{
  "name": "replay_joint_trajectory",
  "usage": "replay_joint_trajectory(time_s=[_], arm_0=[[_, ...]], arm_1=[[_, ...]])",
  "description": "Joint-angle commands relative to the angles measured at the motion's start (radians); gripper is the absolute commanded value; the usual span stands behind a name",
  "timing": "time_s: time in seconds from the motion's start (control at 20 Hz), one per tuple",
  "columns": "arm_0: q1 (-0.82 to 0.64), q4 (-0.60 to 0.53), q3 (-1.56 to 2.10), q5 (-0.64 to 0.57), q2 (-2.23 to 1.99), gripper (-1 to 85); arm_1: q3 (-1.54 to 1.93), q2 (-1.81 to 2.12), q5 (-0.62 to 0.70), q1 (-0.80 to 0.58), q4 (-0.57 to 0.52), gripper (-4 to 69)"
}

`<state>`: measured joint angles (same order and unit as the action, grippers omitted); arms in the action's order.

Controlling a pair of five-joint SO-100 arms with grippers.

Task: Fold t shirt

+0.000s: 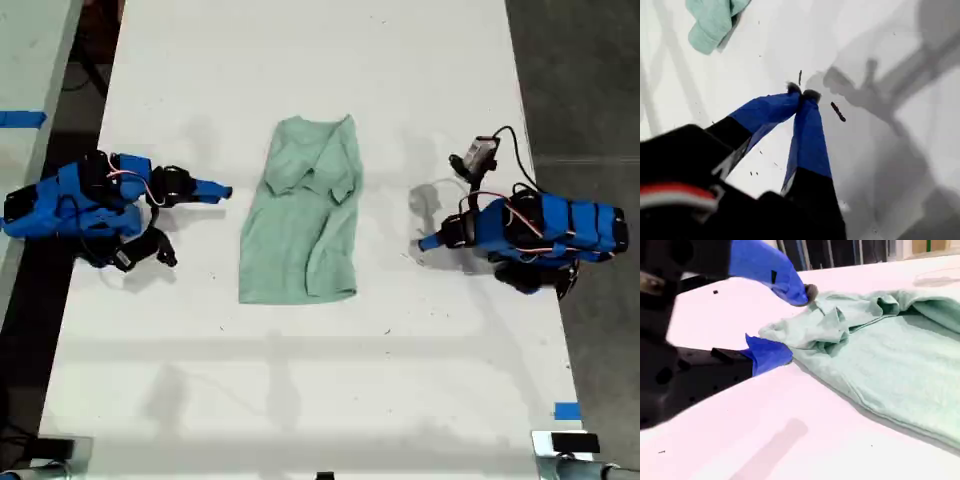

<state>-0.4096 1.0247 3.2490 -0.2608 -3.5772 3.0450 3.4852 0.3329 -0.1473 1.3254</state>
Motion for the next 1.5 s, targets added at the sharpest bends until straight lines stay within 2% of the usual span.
replay_joint_trajectory(time_s=[0.0, 0.65, 0.75, 0.8, 0.95, 1.15, 1.3, 1.45], arm_0=[[-0.183, -0.008, 0.04, 0.311, -0.008, -0.2], [-0.163, -0.008, 0.04, 0.311, -0.008, -0.3], [-0.084, -0.094, 0.04, 0.259, -0.009, -0.4], [-0.083, -0.084, 0.008, 0.27, 0.005, -0.4], [-0.054, -0.037, -0.353, 0.276, 0.472, -0.4], [0.081, 0.146, -0.953, 0.241, 1.224, -0.3], [0.225, 0.253, -1.243, 0.259, 1.651, 20.3], [0.281, 0.195, -1.269, 0.285, 1.761, 22.1]], arm_1=[[0.067, 0.011, 0.083, -0.049, -0.002, 1.0], [0.067, 0.011, 0.086, -0.046, -0.002, 0.9], [0.067, 0.011, 0.086, -0.046, -0.002, 0.9], [0.067, 0.011, 0.087, -0.051, -0.002, 0.9], [0.067, 0.011, 0.091, -0.057, -0.002, 0.9], [0.067, 0.011, 0.083, -0.048, -0.002, 0.9], [0.067, 0.011, 0.084, -0.048, -0.002, 0.9], [0.067, 0.011, 0.084, -0.046, -0.002, 0.9]])
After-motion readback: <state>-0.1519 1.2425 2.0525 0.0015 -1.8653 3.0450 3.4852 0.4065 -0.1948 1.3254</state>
